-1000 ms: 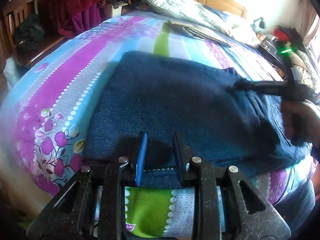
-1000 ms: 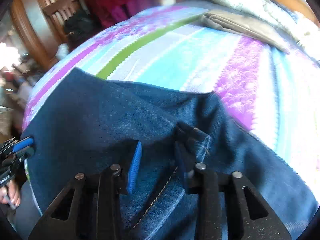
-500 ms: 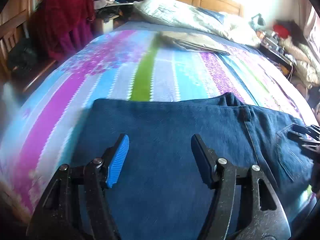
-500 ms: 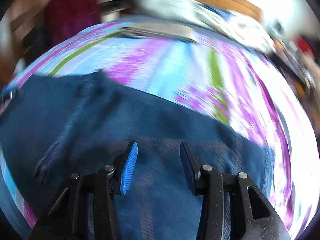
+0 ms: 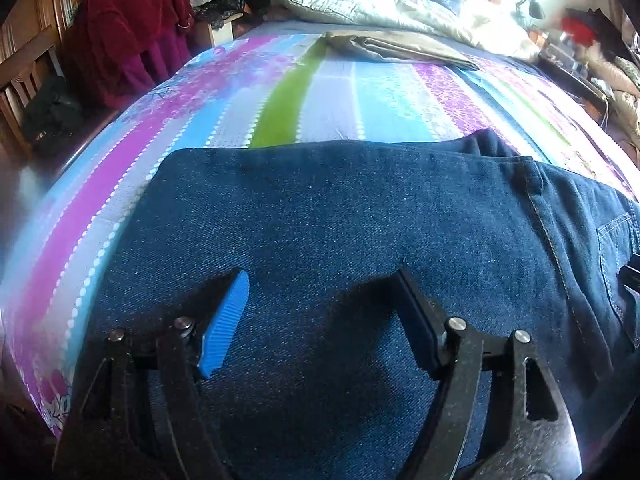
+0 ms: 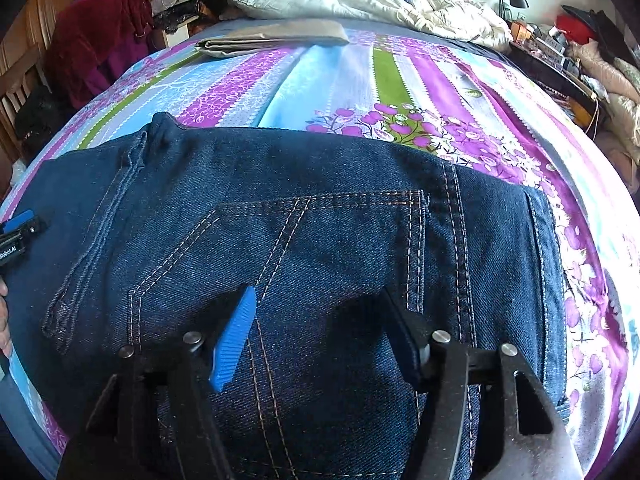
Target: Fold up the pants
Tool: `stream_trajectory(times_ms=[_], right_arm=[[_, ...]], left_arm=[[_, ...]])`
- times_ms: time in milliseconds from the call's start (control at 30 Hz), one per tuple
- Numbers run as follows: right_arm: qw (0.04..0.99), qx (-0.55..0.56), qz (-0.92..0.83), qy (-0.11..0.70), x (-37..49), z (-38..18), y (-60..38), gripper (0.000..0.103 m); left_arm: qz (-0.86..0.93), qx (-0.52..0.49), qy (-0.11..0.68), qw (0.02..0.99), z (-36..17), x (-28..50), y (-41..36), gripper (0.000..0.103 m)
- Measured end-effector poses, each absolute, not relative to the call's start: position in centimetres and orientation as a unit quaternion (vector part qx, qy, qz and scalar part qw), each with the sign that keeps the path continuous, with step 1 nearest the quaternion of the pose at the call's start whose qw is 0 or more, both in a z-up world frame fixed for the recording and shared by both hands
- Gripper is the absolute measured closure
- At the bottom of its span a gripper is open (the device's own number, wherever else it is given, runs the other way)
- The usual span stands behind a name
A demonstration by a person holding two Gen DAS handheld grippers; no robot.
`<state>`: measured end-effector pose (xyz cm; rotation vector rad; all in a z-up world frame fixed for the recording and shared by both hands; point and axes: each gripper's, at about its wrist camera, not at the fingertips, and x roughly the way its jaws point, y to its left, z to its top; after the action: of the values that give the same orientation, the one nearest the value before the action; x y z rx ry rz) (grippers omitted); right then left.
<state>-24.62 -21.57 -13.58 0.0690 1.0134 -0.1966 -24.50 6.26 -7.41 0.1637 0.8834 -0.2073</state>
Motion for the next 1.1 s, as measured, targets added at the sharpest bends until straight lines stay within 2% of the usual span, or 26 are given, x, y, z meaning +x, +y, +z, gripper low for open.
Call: stream_trajectory(times_ms=[167, 333, 400, 533, 733, 900, 1067, 1100], right_arm=[[0.872, 0.03, -0.093, 0.479, -24.7, -14.0, -21.5, 0.032], [0.87, 0.028, -0.043, 0.49, -24.2, -14.4, -21.3, 0.003], [0.871, 0.034, -0.027, 0.489, -24.2, -14.6, -21.4, 0.0], [0.874, 0.036, -0.022, 0.483, -24.3, -14.7, -21.4, 0.0], [0.874, 0.033, -0.024, 0.485, -24.5, -14.7, -20.9, 0.0], [0.872, 0.031, -0.027, 0.488, -24.4, -14.6, -20.7, 0.0], [0.87, 0.021, -0.037, 0.491, -24.3, -14.3, -20.4, 0.0], [0.87, 0.015, -0.041, 0.49, -24.5, -14.1, -20.1, 0.004]], left_arm=[[-0.1, 0.077, 0.426, 0.896, -7.5, -24.4, 6.3, 0.025], [-0.103, 0.075, 0.425, 0.896, -7.5, -24.5, 6.5, 0.025], [-0.101, 0.071, 0.418, 0.9, -7.1, -25.0, 6.9, 0.025], [-0.066, 0.067, 0.391, 0.915, -6.1, -26.9, 8.8, 0.025], [-0.018, -0.008, 0.376, 0.927, -4.2, -30.6, 14.3, 0.025], [0.009, -0.09, 0.375, 0.922, -4.6, -32.9, 18.1, 0.024], [0.022, -0.141, 0.393, 0.908, -5.6, -31.9, 19.9, 0.023], [0.024, -0.149, 0.394, 0.907, -5.6, -31.8, 20.2, 0.023]])
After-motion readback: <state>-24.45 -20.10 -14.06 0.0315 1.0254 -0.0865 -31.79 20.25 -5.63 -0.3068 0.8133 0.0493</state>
